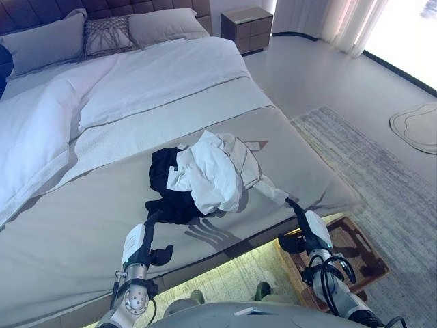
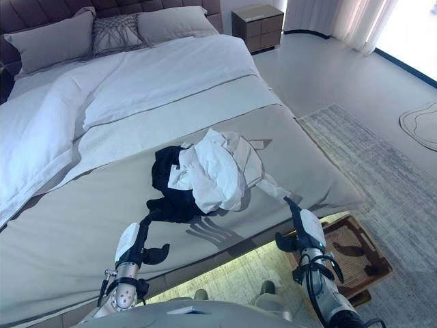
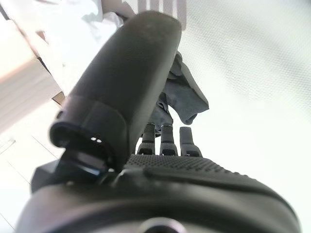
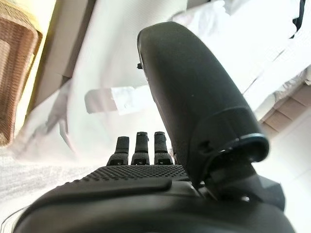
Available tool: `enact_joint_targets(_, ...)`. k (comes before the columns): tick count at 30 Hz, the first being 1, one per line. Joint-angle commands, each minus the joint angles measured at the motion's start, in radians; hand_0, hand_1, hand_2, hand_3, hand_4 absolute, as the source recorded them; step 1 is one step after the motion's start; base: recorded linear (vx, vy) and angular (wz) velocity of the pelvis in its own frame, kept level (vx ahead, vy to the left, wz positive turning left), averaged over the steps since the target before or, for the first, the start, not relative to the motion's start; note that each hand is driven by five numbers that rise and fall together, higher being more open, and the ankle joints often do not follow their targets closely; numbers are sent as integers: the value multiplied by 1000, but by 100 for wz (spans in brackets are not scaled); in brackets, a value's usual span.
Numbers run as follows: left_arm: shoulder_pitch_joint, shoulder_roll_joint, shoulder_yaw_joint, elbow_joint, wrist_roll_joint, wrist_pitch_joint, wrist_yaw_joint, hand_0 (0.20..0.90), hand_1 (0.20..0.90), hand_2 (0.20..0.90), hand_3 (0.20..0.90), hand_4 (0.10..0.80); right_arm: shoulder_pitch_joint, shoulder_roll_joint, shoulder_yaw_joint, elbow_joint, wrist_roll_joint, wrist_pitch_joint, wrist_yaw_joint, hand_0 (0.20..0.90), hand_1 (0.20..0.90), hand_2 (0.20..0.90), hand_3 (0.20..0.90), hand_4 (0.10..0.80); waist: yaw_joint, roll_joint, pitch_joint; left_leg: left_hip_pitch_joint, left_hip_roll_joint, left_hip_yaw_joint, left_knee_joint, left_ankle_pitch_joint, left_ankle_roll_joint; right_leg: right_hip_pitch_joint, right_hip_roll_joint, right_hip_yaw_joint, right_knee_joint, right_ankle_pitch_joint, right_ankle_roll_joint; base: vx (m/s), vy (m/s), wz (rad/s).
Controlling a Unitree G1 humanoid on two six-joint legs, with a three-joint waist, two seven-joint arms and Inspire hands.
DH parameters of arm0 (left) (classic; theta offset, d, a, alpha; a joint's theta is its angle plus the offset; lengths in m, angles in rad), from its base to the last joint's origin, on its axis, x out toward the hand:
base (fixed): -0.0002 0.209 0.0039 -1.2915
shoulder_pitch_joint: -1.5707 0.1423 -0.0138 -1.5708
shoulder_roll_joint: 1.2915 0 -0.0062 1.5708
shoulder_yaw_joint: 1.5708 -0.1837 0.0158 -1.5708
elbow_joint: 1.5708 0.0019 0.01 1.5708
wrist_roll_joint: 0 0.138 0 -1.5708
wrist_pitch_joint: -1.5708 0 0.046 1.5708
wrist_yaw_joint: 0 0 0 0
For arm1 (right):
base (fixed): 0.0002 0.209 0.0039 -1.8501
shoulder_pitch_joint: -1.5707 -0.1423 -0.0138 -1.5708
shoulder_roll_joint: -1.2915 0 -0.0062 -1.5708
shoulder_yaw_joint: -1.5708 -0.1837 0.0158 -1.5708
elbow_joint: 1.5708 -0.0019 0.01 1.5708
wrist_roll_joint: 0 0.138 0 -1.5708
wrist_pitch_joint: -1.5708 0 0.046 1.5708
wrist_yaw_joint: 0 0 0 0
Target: Pick up the clothes from the bed and place them into the basket
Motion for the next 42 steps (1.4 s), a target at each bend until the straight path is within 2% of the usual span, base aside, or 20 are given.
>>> enact_joint_targets(1, -89, 21, 27, -32, -45, -64, 16, 900, 900, 900, 900, 800, -107, -14, 12, -85, -12, -75, -77, 900, 900, 900, 900, 800, 6, -27, -2, -37, -45, -96, 68, -100, -2, 33, 13, 30, 116, -151, -10, 0, 0, 0)
enact_joint_targets(8, -86, 33, 11, -70, -69, -49, -26, 900, 900, 900, 900, 800, -153, -46, 29, -136, -19, -42, -56, 900, 900, 900, 900, 800, 28, -26, 4, -47, -44, -109, 69, -91, -9, 33, 7, 6, 117, -151, -12, -6, -13, 4)
enact_joint_targets(13, -117, 66, -14, -111, -106, -35, -62, 900, 900, 900, 900, 800, -269, -160, 50, -207, -132, 33, -47, 900, 900, 900, 900, 800, 63, -27, 27, -100, -44, -126, 101, -85, -14, -5, -2, -21, 141, -155, -19, -76, -21, 16)
enact_joint_targets(16, -156, 90, -30, -110, -125, -37, -72, 900, 900, 900, 900, 800, -407, -244, 71, -188, -160, 117, -31, 900, 900, 900, 900, 800, 88, -30, 45, -141, -44, -142, 140, -89, -13, -44, -2, -38, 192, -172, -34, -74, -23, 20)
enact_joint_targets(18, -161, 105, -28, -120, -123, -34, -80, 900, 900, 900, 900, 800, -464, -276, 84, -190, -199, 177, -21, 900, 900, 900, 900, 800, 99, -31, 58, -162, -43, -151, 177, -96, -11, -67, -5, -51, 252, -198, -47, -11, -21, 20)
enact_joint_targets(21, -158, 127, -22, -129, -110, -11, -94, 900, 900, 900, 900, 800, -561, -312, 114, -222, -195, 270, 39, 900, 900, 900, 900, 800, 131, -39, 92, -203, -52, -173, 243, -102, -11, -88, -22, -69, 302, -204, -55, 5, -25, 18)
enact_joint_targets(26, -149, 125, -34, -81, -80, 38, -83, 900, 900, 900, 900, 800, -733, -345, 162, -188, -191, 311, 91, 900, 900, 900, 900, 800, 173, -29, 109, -218, -58, -190, 241, -93, -20, -95, -37, -109, 304, -207, -64, 7, 46, 13)
enact_joint_targets(33, -128, 123, 1, -47, -115, -12, -1, 900, 900, 900, 900, 800, -893, -372, 226, -126, -216, 352, 139, 900, 900, 900, 900, 800, 227, -9, 149, -285, -83, -219, 298, -101, -23, -148, -59, -143, 388, -253, -90, -22, 78, 15)
enact_joint_targets(35, -123, 143, 17, -79, -111, -32, 21, 900, 900, 900, 900, 800, -957, -372, 253, -97, -217, 366, 150, 900, 900, 900, 900, 800, 255, 2, 189, -348, -87, -222, 375, -118, -14, -203, -84, -163, 486, -283, -112, -82, 61, 26)
enact_joint_targets(36, -123, 145, 18, -84, -110, -33, 19, 900, 900, 900, 900, 800, -966, -369, 257, -92, -216, 369, 151, 900, 900, 900, 900, 800, 258, 4, 194, -359, -88, -220, 387, -121, -12, -214, -89, -165, 505, -287, -115, 7, 28, 23)
enact_joint_targets(37, -123, 159, 18, -108, -110, -36, -3, 900, 900, 900, 900, 800, -998, -362, 276, -82, -203, 379, 160, 900, 900, 900, 900, 800, 272, 7, 216, -388, -93, -221, 442, -160, -10, -244, -100, -155, 581, -331, -117, -29, 40, 18)
enact_joint_targets(38, -125, 163, 17, -115, -104, -38, -6, 900, 900, 900, 900, 800, -1006, -361, 279, -78, -203, 380, 161, 900, 900, 900, 900, 800, 275, 11, 221, -409, -94, -215, 448, -138, -2, -259, -106, -171, 588, -310, -127, 47, 14, 21)
enact_joint_targets(39, -128, 170, 11, -130, -87, -39, -9, 900, 900, 900, 900, 800, -1023, -353, 289, -70, -206, 383, 162, 900, 900, 900, 900, 800, 282, 10, 235, -425, -101, -216, 491, -177, 1, -278, -113, -157, 642, -349, -125, -16, 39, 18)
enact_joint_targets(42, -126, 189, -8, -173, -125, -46, -15, 900, 900, 900, 900, 800, -1068, -347, 309, -62, -228, 392, 181, 900, 900, 900, 900, 800, 298, 22, 270, -504, -120, -212, 580, -197, 21, -354, -134, -154, 750, -374, -137, -11, 42, 14)
